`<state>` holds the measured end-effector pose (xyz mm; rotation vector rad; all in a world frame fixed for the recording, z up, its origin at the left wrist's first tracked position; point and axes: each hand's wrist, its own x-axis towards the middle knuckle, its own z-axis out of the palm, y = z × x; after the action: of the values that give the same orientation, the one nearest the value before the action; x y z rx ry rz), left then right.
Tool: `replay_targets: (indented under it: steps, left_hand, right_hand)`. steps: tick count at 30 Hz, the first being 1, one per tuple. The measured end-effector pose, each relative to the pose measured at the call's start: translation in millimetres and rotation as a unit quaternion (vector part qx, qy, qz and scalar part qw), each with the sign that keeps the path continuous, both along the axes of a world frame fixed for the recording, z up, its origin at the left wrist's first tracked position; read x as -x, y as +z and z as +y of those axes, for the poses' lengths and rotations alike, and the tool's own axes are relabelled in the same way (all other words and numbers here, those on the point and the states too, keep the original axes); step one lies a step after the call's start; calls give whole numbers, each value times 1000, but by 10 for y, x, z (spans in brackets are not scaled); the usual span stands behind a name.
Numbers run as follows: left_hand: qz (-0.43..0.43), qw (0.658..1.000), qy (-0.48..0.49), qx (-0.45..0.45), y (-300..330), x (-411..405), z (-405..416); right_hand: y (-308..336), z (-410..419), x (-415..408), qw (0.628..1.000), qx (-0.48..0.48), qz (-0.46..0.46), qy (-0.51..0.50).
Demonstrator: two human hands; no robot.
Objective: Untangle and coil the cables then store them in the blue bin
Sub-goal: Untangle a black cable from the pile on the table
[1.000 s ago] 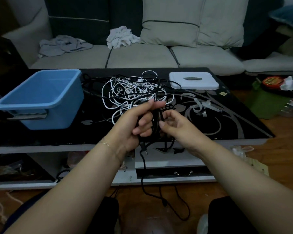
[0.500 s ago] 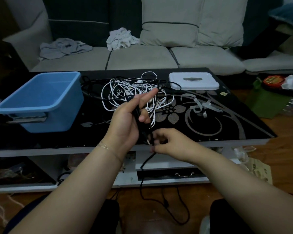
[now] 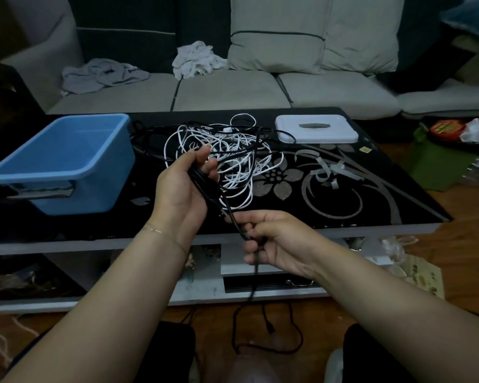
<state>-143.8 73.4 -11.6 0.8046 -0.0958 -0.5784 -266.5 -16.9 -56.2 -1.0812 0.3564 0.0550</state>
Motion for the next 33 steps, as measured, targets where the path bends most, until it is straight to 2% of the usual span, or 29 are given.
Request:
replay_targets:
  steps: [2,4,7,9,11,13,14,15,16,17,18,20,23,24,28,29,30,33]
  left_hand:
    - [-7,1000,-11,-1,-12,-25,14]
    - [-40,999,-13,-29,-30,-37,16]
    - [-136,983,-3,-121,-71,19,-14]
    - [-229,953,-5,-197,-87,86,-39]
    - [-315,916,-20,-249,-119,164,-67]
    - [-376,882,-26,-284,-166,253,-91]
    - [-415,854,-22,-314,-186,284,-99]
    - [-465,811,-11,-356,-205,296,-99]
    - [-508,764,-2,-399,-224,298,-94]
    - [-529,734,1,-427,-247,285,-100]
    - [-528,727,-12,-439,-250,272,-103]
    - [-508,739,-60,-439,-256,247,-113]
    - [-446,792,-178,-378,-207,332,-78]
    - [-430,800,-227,-352,-183,371,-51]
    - [-457,762,-326,-324,-80,464,-16]
    - [-467,749,-340,-324,-77,454,-23]
    - [-475,736,-350,-331,-70,444,-30]
    - [-484,719,-350,-355,-79,369,-52]
  right_hand:
    - [7,-6,-7,998,49,16,-18]
    - [15,-11,1,984,175,22,-19]
    - [-17,-51,12,912,410,-13,24]
    - [-40,-83,12,857,512,-37,40]
    - [-23,-93,46,777,626,-51,39]
    - [-11,-88,97,666,741,-85,26]
    - [-7,-93,116,607,786,-117,14]
    - [-1,-104,129,556,818,-147,6]
    - [17,-112,140,522,836,-169,1]
    - [42,-123,148,506,843,-180,-5]
    - [55,-139,149,501,846,-184,-12]
    - [82,-182,160,502,845,-181,-31]
    - [130,-235,192,490,850,-183,-58]
    - [141,-237,203,488,851,-182,-66]
    - [243,-276,245,484,859,-141,-92]
    - [272,-280,256,500,852,-129,-87]
    - [301,-291,264,536,833,-115,-75]
    - [322,-346,275,725,683,-87,-23]
